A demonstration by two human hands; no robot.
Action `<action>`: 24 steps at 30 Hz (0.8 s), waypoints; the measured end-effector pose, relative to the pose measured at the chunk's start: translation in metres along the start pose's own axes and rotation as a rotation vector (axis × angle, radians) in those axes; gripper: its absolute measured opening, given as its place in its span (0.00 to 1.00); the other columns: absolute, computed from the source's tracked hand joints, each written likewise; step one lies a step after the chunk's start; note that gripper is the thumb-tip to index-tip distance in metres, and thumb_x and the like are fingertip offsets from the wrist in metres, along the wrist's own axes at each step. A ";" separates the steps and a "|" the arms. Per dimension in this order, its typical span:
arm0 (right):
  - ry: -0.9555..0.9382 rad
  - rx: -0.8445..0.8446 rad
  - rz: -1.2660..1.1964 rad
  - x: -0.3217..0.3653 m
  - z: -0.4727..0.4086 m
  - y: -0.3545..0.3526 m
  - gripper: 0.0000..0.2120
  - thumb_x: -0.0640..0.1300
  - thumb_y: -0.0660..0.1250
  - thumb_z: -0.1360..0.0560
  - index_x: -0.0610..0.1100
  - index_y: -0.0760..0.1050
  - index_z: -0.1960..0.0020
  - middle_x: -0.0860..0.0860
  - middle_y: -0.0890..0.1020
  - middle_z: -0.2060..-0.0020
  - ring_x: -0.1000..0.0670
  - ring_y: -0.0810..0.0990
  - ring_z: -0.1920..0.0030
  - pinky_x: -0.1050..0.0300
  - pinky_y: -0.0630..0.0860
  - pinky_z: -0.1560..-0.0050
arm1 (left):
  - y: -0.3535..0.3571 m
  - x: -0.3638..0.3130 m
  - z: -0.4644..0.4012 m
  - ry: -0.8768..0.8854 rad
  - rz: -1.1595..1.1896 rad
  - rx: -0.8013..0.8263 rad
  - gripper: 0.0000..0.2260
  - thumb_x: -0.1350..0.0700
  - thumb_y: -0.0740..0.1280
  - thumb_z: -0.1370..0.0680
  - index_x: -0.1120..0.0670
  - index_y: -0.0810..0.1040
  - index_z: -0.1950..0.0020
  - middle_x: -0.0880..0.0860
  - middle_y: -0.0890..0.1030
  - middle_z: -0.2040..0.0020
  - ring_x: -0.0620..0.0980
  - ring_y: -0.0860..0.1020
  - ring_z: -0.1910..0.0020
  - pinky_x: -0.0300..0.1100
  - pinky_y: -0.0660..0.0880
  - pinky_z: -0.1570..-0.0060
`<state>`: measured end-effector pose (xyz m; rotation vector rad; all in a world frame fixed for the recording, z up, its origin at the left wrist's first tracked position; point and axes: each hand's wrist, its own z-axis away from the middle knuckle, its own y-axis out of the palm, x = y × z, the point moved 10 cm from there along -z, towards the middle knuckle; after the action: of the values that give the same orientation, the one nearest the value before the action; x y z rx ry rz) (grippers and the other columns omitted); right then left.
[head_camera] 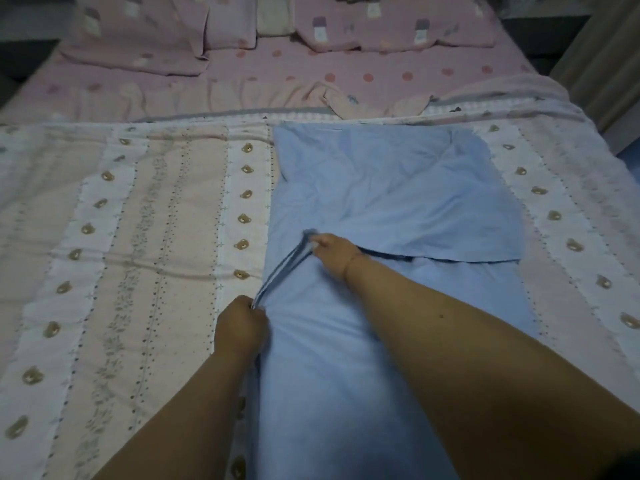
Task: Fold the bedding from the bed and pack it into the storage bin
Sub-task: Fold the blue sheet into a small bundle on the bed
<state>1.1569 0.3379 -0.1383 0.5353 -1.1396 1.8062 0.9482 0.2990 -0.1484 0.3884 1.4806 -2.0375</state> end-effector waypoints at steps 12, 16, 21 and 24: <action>0.320 -0.134 0.126 -0.115 -0.009 -0.048 0.11 0.32 0.56 0.23 0.36 0.77 0.49 0.39 0.74 0.38 0.43 0.75 0.41 0.54 0.72 0.40 | 0.125 -0.124 -0.001 0.575 -0.141 0.346 0.17 0.54 0.61 0.21 0.57 0.71 0.32 0.54 0.73 0.34 0.53 0.70 0.35 0.43 0.66 0.35; 0.245 -0.041 -0.127 -0.101 -0.032 -0.048 0.25 0.29 0.56 0.26 0.38 0.66 0.30 0.43 0.71 0.36 0.47 0.70 0.41 0.58 0.65 0.44 | 0.127 -0.154 -0.029 0.249 0.376 0.502 0.08 0.57 0.64 0.21 0.52 0.75 0.43 0.48 0.77 0.44 0.47 0.74 0.44 0.33 0.70 0.50; 0.235 0.036 0.022 -0.110 -0.043 -0.049 0.25 0.28 0.55 0.24 0.39 0.64 0.28 0.42 0.70 0.32 0.42 0.68 0.31 0.57 0.65 0.35 | 0.148 -0.186 -0.052 0.167 0.592 0.609 0.18 0.61 0.65 0.23 0.51 0.73 0.34 0.51 0.76 0.42 0.48 0.76 0.44 0.35 0.73 0.43; 0.219 -0.038 -0.048 -0.125 -0.049 -0.045 0.26 0.32 0.58 0.25 0.42 0.64 0.28 0.43 0.70 0.32 0.44 0.68 0.32 0.58 0.64 0.34 | 0.169 -0.187 -0.069 0.017 0.663 0.655 0.28 0.52 0.71 0.33 0.49 0.74 0.32 0.53 0.77 0.37 0.48 0.77 0.41 0.47 0.71 0.34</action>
<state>1.2626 0.3302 -0.2319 0.3299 -1.0005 1.7502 1.1911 0.3812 -0.1987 1.0020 0.5197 -1.8846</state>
